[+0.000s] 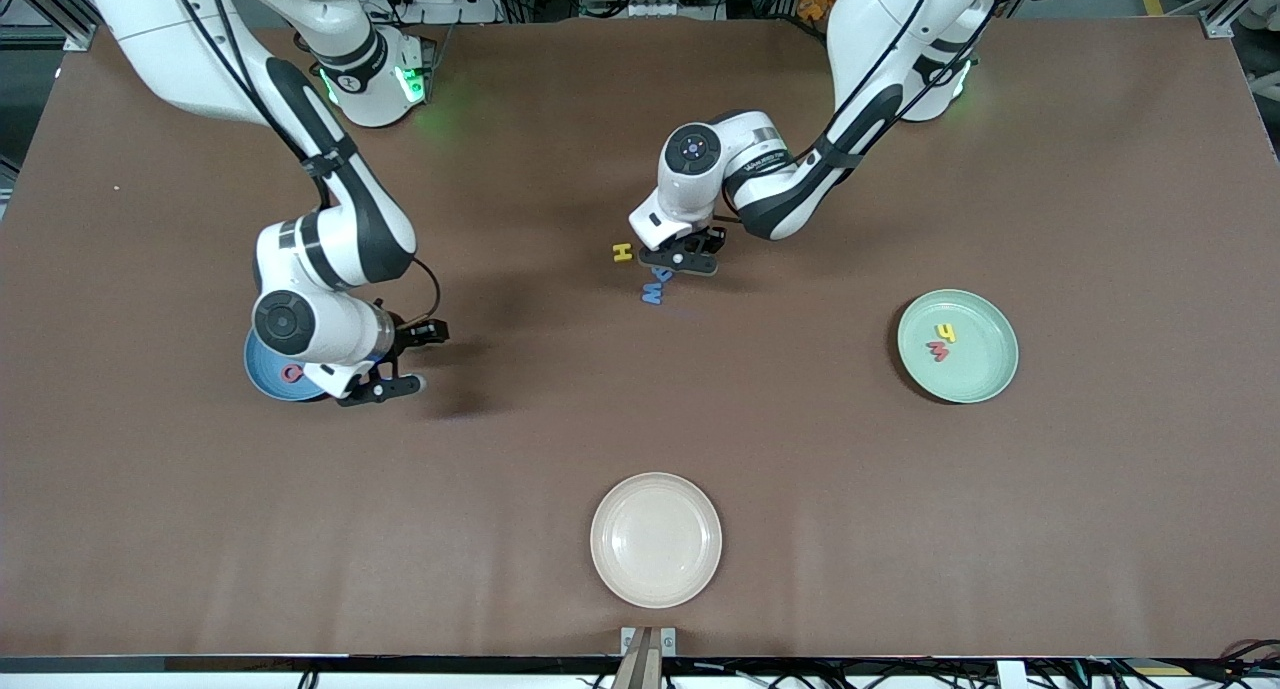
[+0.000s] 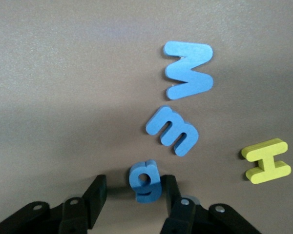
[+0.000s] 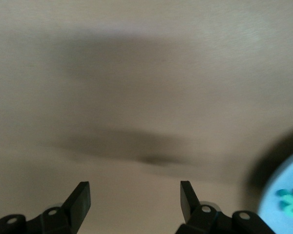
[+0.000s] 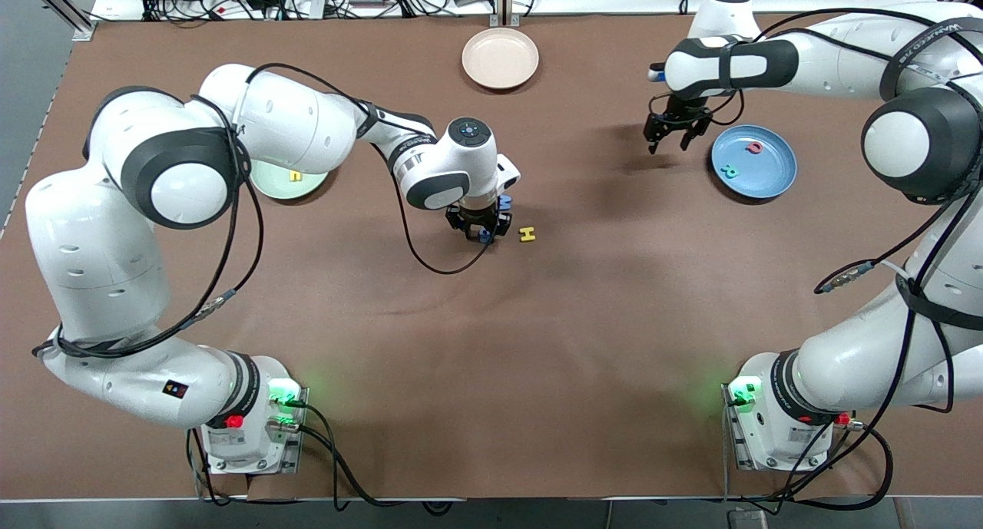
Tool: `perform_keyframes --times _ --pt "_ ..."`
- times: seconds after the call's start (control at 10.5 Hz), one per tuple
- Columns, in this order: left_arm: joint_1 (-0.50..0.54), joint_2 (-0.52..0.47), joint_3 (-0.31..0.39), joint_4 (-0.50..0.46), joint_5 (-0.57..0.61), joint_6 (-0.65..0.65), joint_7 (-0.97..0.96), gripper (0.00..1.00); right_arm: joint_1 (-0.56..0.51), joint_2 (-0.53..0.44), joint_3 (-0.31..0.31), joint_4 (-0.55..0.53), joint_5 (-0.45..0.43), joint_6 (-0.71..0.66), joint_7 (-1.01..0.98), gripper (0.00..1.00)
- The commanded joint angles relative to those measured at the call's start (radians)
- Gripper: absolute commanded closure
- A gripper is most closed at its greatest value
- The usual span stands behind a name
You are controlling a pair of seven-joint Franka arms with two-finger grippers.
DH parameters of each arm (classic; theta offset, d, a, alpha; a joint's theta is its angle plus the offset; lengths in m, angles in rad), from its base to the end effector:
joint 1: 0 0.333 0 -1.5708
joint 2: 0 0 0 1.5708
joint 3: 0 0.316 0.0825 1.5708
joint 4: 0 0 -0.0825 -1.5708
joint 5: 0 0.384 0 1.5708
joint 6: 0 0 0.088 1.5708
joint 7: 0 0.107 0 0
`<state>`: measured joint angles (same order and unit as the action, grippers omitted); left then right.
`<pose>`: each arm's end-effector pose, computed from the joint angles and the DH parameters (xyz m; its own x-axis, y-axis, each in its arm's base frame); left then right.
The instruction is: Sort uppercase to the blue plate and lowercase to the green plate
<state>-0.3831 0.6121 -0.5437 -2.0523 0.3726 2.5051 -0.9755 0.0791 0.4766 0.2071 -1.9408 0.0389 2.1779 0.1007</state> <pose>0.3475 -0.4697 0.1706 0.9783 -0.1853 -0.0930 -0.1829 -0.9826 0.0333 0.5719 0.1666 0.2240 0.9581 0.1548 -0.2410 0.1351 -0.9861 -0.0964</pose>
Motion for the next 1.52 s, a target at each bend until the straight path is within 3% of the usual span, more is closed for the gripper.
perform_keyframes --times 0.0,0.09,0.19,0.28,0.47,0.76,0.95,1.23,1.42 --pt "-0.011 0.006 0.022 0.014 0.035 0.003 -0.029 0.67 0.01 -0.016 0.057 -0.009 0.024 0.003 0.105 0.17" --pt "-0.011 0.006 0.028 0.017 0.035 0.003 -0.028 0.77 0.008 -0.016 0.086 -0.01 0.038 0.003 0.14 0.17" --pt "-0.01 0.005 0.03 0.023 0.034 0.003 -0.029 0.93 0.011 -0.016 0.113 -0.01 0.057 0.016 0.178 0.17" --pt "0.001 -0.009 0.031 0.026 0.034 0.003 -0.046 1.0 0.019 -0.015 0.133 -0.018 0.059 0.037 0.2 0.17" --pt "0.071 -0.099 0.044 0.017 0.035 -0.012 -0.043 1.0 0.056 -0.015 0.175 -0.018 0.058 0.043 0.325 0.19" --pt "0.281 -0.216 -0.018 0.02 0.022 -0.187 0.105 1.0 0.134 -0.01 0.196 -0.029 0.045 0.097 0.401 0.19" --pt "0.462 -0.225 -0.076 0.026 0.019 -0.261 0.3 1.0 0.232 0.006 0.196 -0.027 -0.023 0.146 0.496 0.19" --pt "0.541 -0.19 -0.033 0.106 0.015 -0.411 0.443 1.0 0.349 0.034 0.196 -0.023 -0.187 0.184 0.619 0.19" --pt "0.599 -0.19 0.005 0.094 0.017 -0.443 0.6 1.0 0.387 0.074 0.196 -0.029 -0.197 0.282 0.632 0.19"
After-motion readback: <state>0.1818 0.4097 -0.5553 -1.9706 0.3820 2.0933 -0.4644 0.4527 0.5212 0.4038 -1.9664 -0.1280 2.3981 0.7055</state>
